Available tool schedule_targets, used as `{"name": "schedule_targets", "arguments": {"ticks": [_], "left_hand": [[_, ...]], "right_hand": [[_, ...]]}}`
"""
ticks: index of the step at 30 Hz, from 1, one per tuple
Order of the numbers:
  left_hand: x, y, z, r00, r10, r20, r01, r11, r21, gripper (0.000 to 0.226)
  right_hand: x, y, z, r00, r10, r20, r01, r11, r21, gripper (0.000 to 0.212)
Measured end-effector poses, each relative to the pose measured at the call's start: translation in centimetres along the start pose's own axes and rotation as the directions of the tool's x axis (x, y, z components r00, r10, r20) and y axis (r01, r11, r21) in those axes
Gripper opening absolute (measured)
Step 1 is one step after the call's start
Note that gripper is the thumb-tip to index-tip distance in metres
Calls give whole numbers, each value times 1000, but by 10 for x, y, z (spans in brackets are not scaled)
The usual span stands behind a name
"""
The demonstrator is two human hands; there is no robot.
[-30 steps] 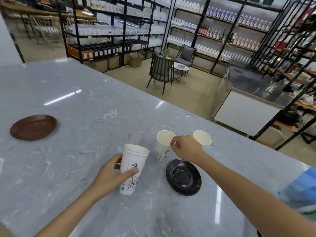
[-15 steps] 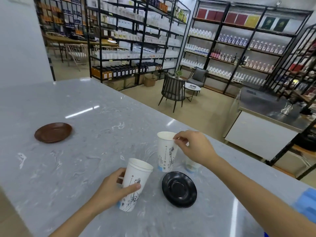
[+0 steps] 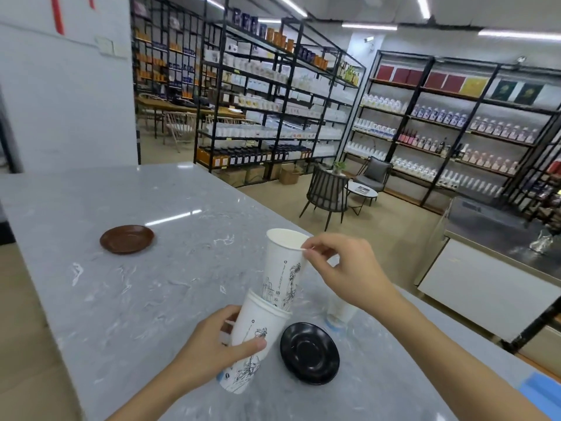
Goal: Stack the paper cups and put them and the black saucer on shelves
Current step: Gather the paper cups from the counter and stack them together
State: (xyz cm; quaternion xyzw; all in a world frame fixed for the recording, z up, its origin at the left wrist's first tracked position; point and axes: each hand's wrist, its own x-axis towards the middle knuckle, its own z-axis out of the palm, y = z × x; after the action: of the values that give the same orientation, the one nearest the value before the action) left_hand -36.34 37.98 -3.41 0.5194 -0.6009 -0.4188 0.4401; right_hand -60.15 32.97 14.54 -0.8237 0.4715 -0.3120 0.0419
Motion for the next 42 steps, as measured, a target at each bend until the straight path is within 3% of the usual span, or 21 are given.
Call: {"name": "schedule_targets", "arguments": {"ticks": [8,15,20,24,31,34,36,39,42], "left_hand": [[-2,4,-2,994,-15,-112,17,1000,13,61],[7,12,-9,994,40,-99,-44,998,-35,76],[17,15,-12,992,74,-102,-80,995,-56,64],[29,9,-8,994,67,-83,-71,996,-52,57],[46,-19,19,999,15,-32,-16,999,-29,71],[53,-29,31,1000,-25,4,25,999,-24,69],[54,-34,35,999,-52,12,52,998,-18,62],[55,-44,40,996,-91,21,91,996,-14,55],[53,-52,41,993,-114,32,114,993,-14,51]], "right_hand": [[-7,-5,7,997,-58,40,55,996,66,7],[-7,2,22,996,-19,89,14,998,60,12],[-12,5,38,990,-17,139,4,996,91,14],[-20,13,48,991,9,132,-25,992,121,13],[-33,45,58,969,85,233,-111,989,101,16],[-33,73,59,936,176,305,-184,983,-2,30],[-32,102,58,919,288,269,-265,957,-120,29],[-36,153,55,845,501,187,-451,856,-254,27],[-46,191,59,762,620,187,-527,762,-377,31]]}}
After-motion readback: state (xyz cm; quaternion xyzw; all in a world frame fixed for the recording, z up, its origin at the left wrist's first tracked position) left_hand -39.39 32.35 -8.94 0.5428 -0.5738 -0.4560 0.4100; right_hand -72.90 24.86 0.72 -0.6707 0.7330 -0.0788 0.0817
